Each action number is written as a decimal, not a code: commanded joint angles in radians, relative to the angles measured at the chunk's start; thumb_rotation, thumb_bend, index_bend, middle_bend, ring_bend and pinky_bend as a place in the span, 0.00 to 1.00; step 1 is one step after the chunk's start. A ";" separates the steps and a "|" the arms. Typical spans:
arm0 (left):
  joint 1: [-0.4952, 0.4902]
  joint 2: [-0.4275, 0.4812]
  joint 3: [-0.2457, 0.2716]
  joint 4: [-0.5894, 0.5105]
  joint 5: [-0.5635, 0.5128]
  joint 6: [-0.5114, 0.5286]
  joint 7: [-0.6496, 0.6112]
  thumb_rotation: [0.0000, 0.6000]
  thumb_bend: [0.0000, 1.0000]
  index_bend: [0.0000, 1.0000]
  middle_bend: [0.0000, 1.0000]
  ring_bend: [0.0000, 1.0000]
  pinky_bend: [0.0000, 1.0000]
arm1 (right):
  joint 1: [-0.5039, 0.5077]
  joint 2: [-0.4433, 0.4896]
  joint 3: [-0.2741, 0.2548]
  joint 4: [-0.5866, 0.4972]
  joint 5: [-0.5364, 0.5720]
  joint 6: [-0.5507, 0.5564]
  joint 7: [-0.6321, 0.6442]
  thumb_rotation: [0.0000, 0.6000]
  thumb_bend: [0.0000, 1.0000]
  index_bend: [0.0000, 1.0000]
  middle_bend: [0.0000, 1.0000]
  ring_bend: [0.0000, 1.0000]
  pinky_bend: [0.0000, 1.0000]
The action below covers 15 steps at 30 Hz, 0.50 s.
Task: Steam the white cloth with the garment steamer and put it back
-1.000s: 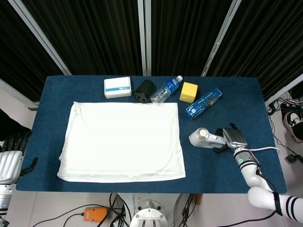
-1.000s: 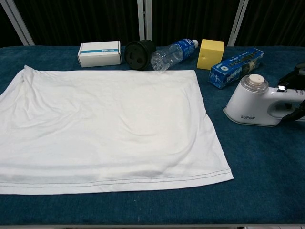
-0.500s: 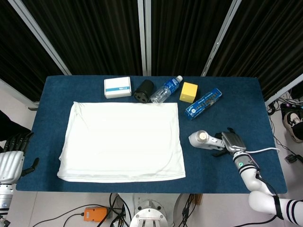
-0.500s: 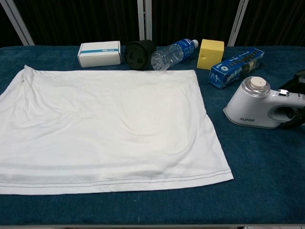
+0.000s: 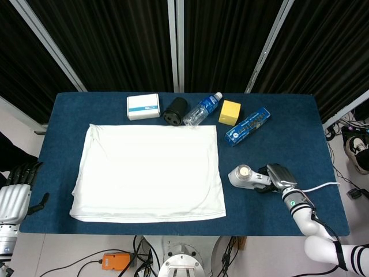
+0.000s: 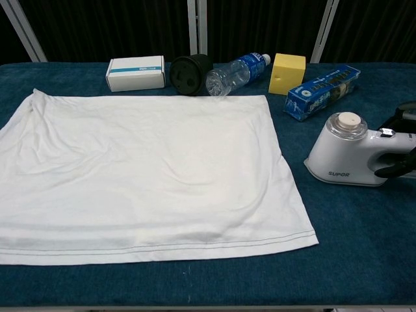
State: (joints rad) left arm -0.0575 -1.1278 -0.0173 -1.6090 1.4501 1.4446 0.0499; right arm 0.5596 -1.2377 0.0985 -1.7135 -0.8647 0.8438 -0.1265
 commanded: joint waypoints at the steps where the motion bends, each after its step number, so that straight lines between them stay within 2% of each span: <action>1: -0.001 0.000 0.001 0.000 0.000 -0.002 0.000 1.00 0.29 0.06 0.08 0.00 0.00 | 0.004 0.006 -0.006 0.000 -0.010 0.021 -0.030 1.00 0.40 0.82 0.79 0.87 0.34; 5: -0.003 0.000 0.000 -0.003 0.000 -0.004 -0.001 1.00 0.29 0.06 0.08 0.00 0.00 | 0.014 0.011 -0.001 -0.004 0.005 0.020 -0.041 1.00 0.40 0.82 0.80 0.87 0.37; 8: -0.005 -0.002 -0.001 -0.005 0.001 -0.005 0.001 1.00 0.29 0.06 0.08 0.00 0.00 | 0.019 0.003 0.006 0.031 -0.027 -0.004 -0.010 1.00 0.41 0.84 0.81 0.88 0.53; 15: -0.019 -0.003 -0.006 -0.014 0.010 -0.014 0.017 1.00 0.29 0.06 0.08 0.00 0.00 | 0.019 -0.003 0.032 0.132 -0.224 -0.110 0.203 1.00 0.42 0.87 0.83 0.89 0.62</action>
State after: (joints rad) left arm -0.0749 -1.1308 -0.0222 -1.6218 1.4583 1.4322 0.0660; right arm 0.5774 -1.2359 0.1185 -1.6262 -1.0120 0.7733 0.0046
